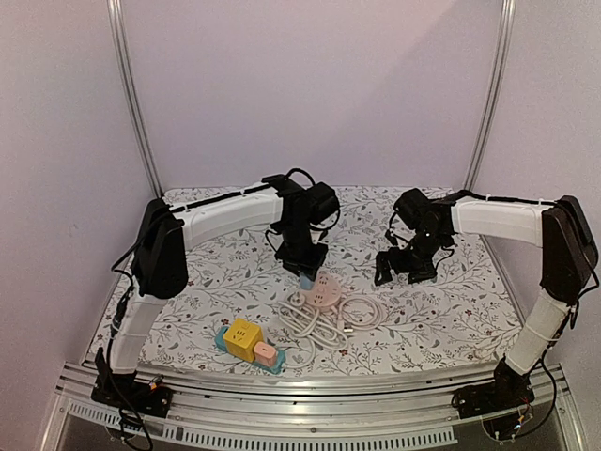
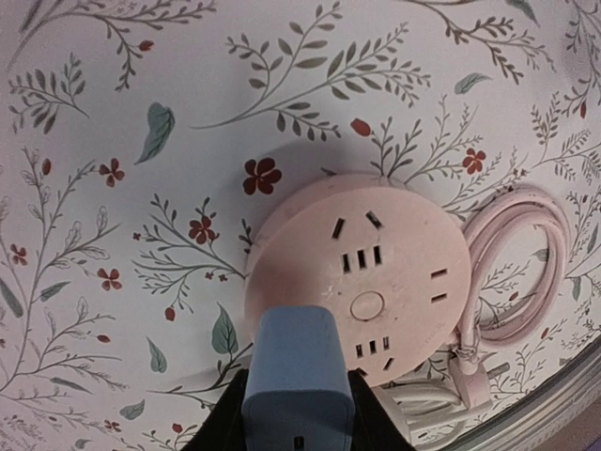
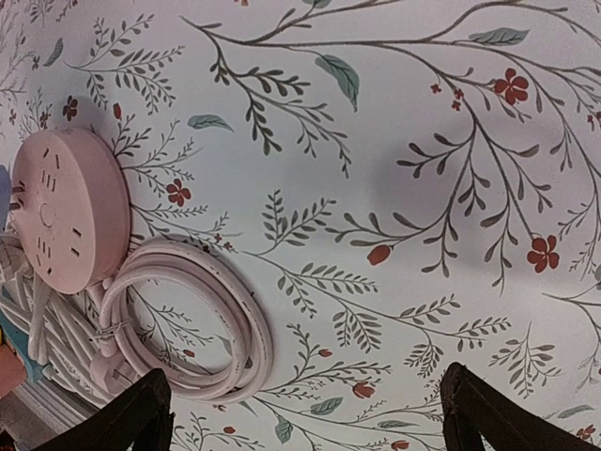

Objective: Insert the plug

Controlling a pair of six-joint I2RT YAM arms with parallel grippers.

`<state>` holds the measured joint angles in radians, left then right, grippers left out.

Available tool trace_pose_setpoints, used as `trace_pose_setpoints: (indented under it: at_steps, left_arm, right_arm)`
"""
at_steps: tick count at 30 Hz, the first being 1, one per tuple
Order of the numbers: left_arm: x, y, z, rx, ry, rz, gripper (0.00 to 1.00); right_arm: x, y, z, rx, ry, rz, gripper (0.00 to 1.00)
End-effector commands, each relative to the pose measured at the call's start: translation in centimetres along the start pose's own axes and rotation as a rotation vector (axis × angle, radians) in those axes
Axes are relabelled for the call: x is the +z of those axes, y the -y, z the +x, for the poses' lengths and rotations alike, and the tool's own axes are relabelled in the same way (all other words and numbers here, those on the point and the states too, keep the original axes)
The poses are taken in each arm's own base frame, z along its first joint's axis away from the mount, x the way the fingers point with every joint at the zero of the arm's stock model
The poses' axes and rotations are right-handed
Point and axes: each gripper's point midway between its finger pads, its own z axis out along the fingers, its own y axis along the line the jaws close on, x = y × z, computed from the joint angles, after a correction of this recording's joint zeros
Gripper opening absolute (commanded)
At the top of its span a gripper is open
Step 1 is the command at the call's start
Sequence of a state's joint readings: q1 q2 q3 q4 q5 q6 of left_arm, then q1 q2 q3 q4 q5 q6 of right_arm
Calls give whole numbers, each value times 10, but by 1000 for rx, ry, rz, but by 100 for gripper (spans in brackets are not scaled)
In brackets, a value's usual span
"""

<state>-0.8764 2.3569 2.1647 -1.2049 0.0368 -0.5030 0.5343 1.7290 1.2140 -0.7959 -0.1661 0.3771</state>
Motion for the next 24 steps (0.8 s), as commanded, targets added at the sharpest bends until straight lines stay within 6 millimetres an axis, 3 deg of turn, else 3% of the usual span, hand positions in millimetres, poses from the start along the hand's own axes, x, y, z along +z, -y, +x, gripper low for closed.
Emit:
trace_pose_setpoints:
  at_steps: [1, 11, 24]
  left_arm:
    - [15, -15, 0, -44, -20, -41, 0]
    - [18, -31, 11, -59, -52, -120, 0]
    - [19, -23, 7, -137, -43, -91, 0]
  right_arm:
    - [-4, 6, 1, -1, 12, 15, 99]
    - [-4, 6, 2, -6, 7, 13, 99]
    - [0, 6, 5, -14, -8, 12, 99]
